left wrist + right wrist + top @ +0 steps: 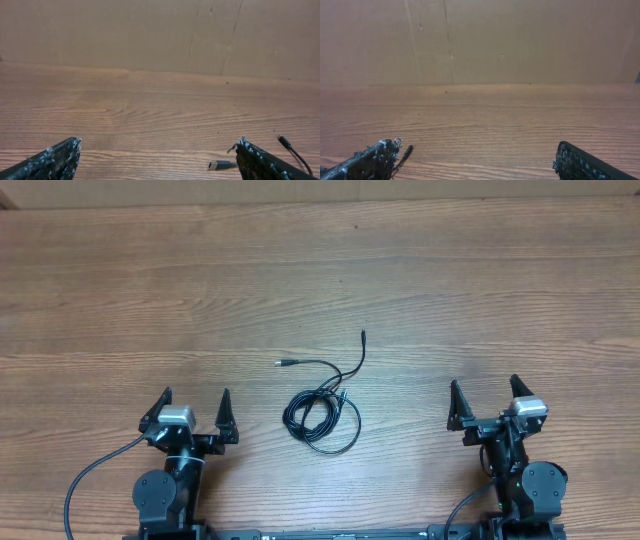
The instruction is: Untangle cables
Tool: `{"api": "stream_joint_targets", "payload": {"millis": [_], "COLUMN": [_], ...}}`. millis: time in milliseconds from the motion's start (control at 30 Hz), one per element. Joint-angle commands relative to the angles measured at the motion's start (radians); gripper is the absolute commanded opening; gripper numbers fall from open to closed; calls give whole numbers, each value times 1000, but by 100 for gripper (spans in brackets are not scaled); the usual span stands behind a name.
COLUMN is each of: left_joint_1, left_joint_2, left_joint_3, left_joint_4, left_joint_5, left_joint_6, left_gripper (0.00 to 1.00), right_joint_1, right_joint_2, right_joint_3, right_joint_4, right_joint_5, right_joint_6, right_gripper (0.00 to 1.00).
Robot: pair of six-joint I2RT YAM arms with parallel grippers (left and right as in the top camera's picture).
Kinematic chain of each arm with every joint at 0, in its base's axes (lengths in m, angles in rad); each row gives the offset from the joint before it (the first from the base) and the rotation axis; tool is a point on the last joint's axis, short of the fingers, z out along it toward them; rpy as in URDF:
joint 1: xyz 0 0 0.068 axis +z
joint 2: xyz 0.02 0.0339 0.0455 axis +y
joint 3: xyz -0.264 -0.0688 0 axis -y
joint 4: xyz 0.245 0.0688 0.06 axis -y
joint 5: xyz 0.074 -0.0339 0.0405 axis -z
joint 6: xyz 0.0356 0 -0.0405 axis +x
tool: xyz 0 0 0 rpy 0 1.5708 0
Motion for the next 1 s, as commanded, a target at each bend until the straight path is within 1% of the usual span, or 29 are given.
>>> {"api": "stream_joint_targets", "payload": {"millis": [0, 300, 367, 467, 600, 633, 700, 767, 867, 967], "left_joint_1": [6, 6, 6, 6, 6, 6, 6, 6, 6, 6], "left_joint_2": [-10, -10, -10, -10, -9, -9, -2, 22, 87, 188], "left_joint_3": [-7, -7, -7, 3, 36, 48, 78, 122, 206, 308], "left_joint_4": [-2, 16, 17, 19, 8, 6, 6, -24, -114, -202], "left_joint_5": [-15, -29, 3, 114, 126, 128, 171, 204, 225, 257], "left_joint_6": [15, 16, -46, -68, -149, -185, -218, -218, -208, -152], "left_gripper": [100, 100, 99, 100, 100, 100, 99, 99, 100, 99], "right_joint_1": [2, 2, 2, 2, 2, 2, 2, 2, 2, 2], "right_joint_2": [-12, -12, -12, -12, -12, -12, -12, -12, -12, -12], "right_joint_3": [-11, -11, -11, -11, -11, -11, -11, -11, -11, -11], "right_joint_4": [3, 3, 3, 3, 3, 3, 3, 3, 3, 3], "right_joint_5": [8, 8, 8, 8, 8, 8, 8, 8, 8, 8], "right_joint_6": [-4, -4, -4, -4, -4, -4, -4, -4, -4, -4], "right_gripper": [100, 100, 100, 100, 100, 100, 100, 100, 100, 100]}}
